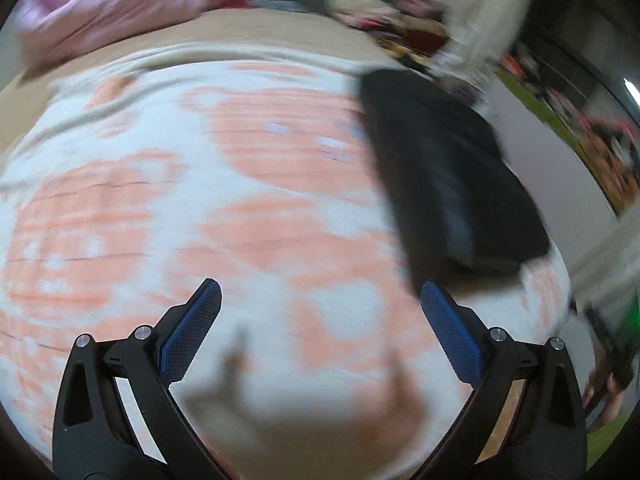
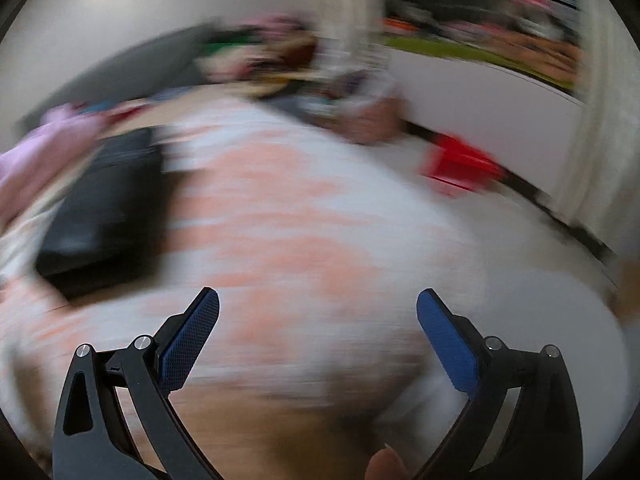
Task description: Fold large clothes
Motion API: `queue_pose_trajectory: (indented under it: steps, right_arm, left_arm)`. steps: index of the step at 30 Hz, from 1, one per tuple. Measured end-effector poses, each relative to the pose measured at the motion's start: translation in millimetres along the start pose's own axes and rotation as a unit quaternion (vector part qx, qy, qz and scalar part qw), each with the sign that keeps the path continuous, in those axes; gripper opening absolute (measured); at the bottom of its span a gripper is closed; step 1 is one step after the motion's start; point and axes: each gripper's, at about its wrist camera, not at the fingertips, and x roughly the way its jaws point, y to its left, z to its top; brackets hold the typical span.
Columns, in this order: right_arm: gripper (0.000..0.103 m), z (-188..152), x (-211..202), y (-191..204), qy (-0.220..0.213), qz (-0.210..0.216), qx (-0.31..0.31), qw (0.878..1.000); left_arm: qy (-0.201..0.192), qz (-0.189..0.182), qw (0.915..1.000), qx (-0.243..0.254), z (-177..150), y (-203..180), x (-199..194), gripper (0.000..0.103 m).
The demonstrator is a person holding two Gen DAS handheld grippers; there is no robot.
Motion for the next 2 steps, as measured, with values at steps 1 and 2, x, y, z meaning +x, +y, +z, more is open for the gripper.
queue_pose_trajectory:
  steps: [1,2]
  right_arm:
    - [0.099,-1.1,13.5,-38.1,0.007,-0.050,0.030,0.998]
    - [0.099,-2.8,23.4,-66.0,0.016,-0.090,0.050,0.995]
  left_arm:
    - [-0.010,0.014,0.9998,-0.013,6.9,21.5,-3.1,0.094]
    - [-0.022,0.034,0.9989,-0.023,13.5,45.4,-6.7,0.094]
